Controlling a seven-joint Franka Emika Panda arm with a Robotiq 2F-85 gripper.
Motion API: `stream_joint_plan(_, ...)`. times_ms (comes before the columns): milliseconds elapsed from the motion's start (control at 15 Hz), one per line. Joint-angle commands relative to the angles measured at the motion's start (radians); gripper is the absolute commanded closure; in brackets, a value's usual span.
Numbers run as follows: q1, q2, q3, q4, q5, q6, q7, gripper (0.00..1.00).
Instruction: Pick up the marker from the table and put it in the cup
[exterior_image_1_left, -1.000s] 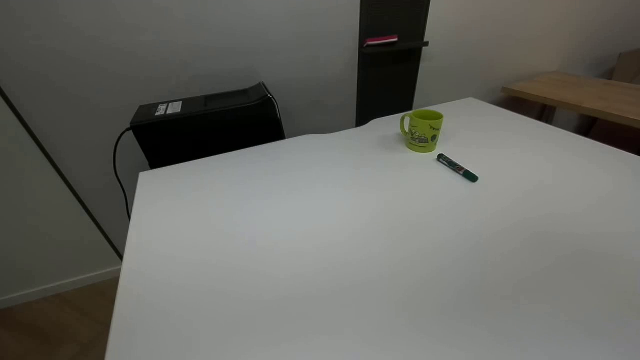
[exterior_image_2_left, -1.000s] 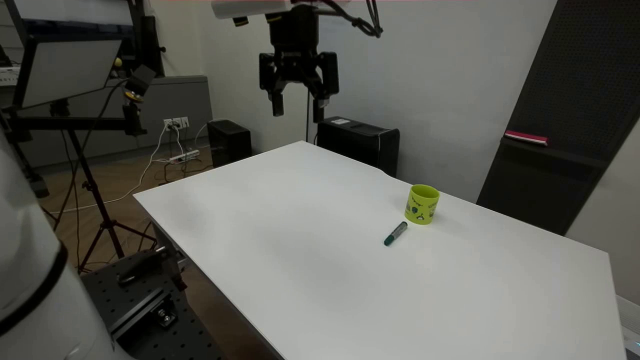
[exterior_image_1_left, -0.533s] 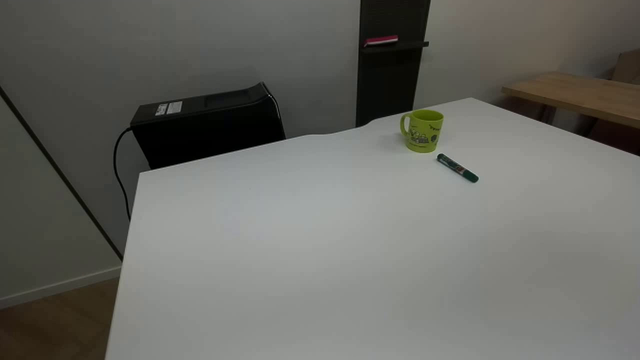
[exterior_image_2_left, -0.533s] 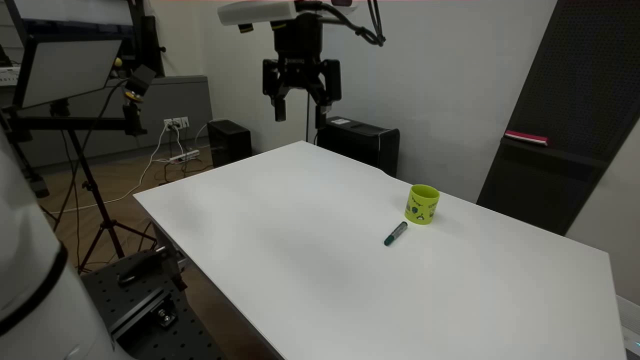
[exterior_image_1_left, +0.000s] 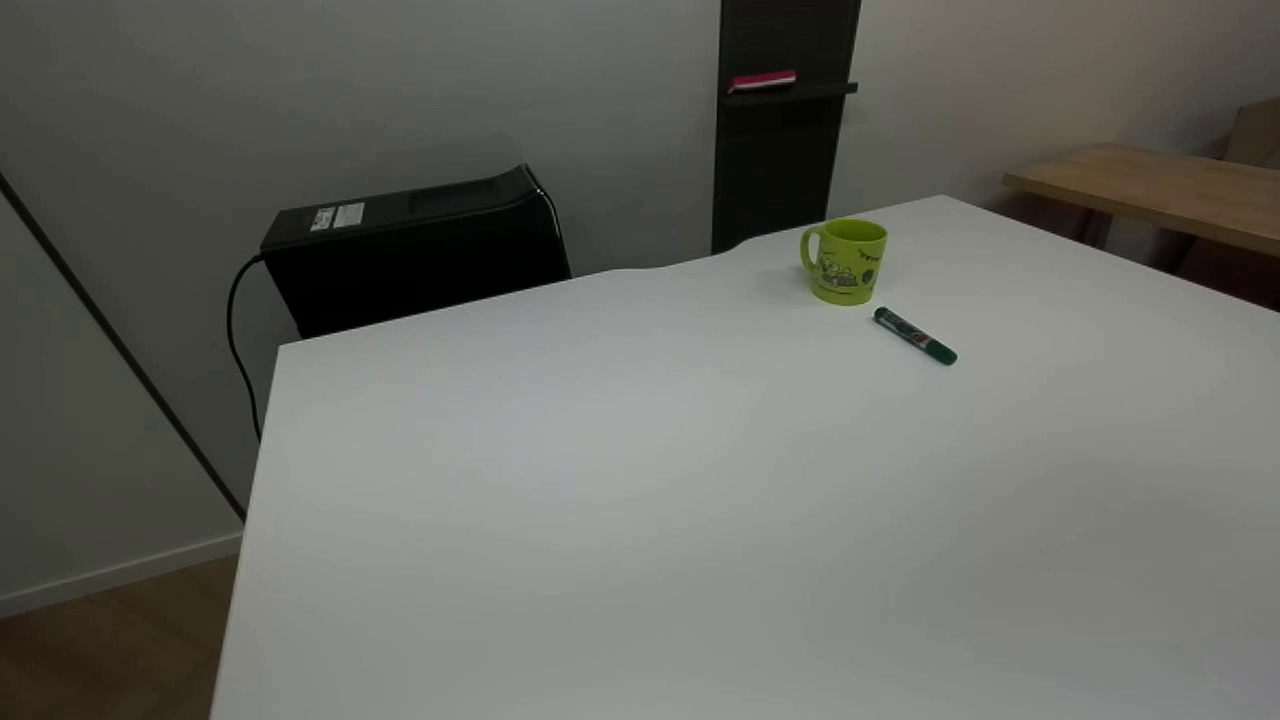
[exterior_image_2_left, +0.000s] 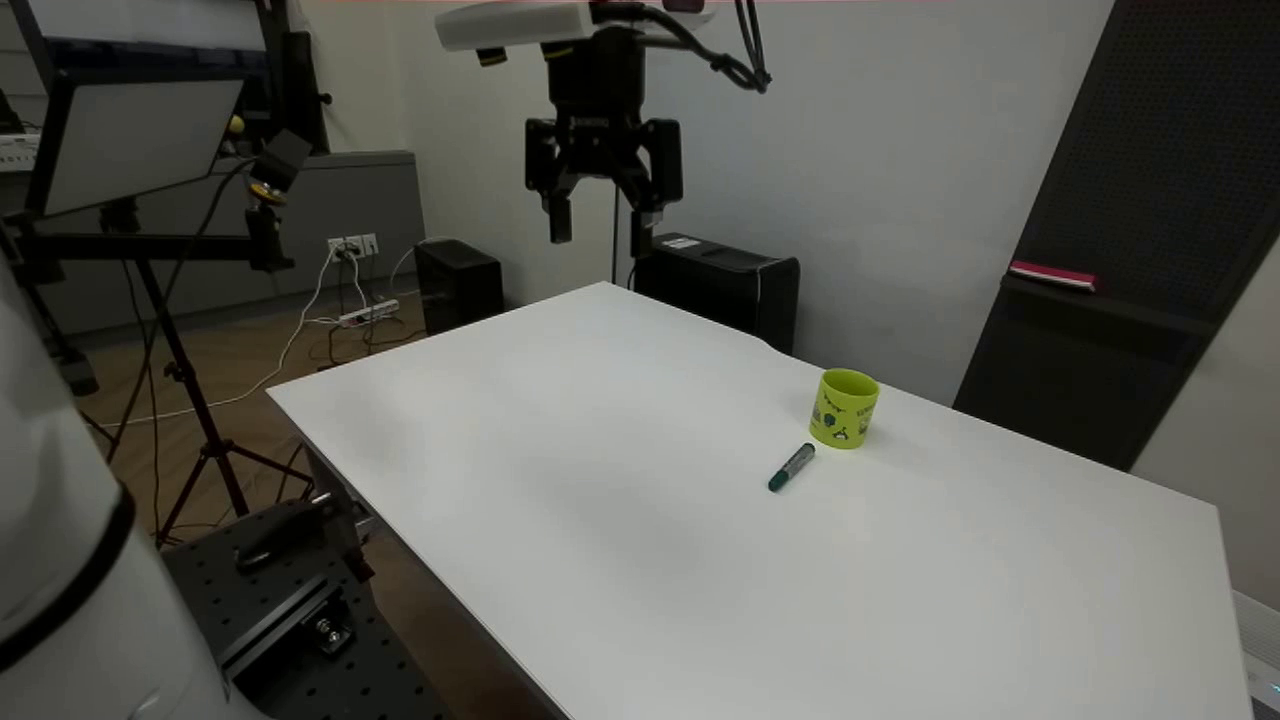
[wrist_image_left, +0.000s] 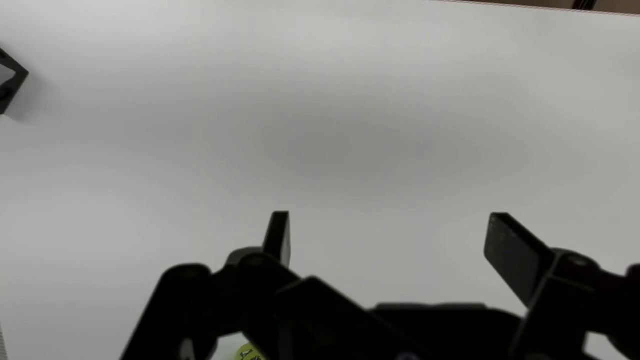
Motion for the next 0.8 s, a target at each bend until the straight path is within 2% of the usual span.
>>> stream_joint_plan(0,0.001,0.031,-0.022,0.01,-0.008,0.022,-0.03,0.0)
stream_joint_plan(733,-0.042,0.134,-0.071,0.028,-0.02,0.143,-0.064,0.0)
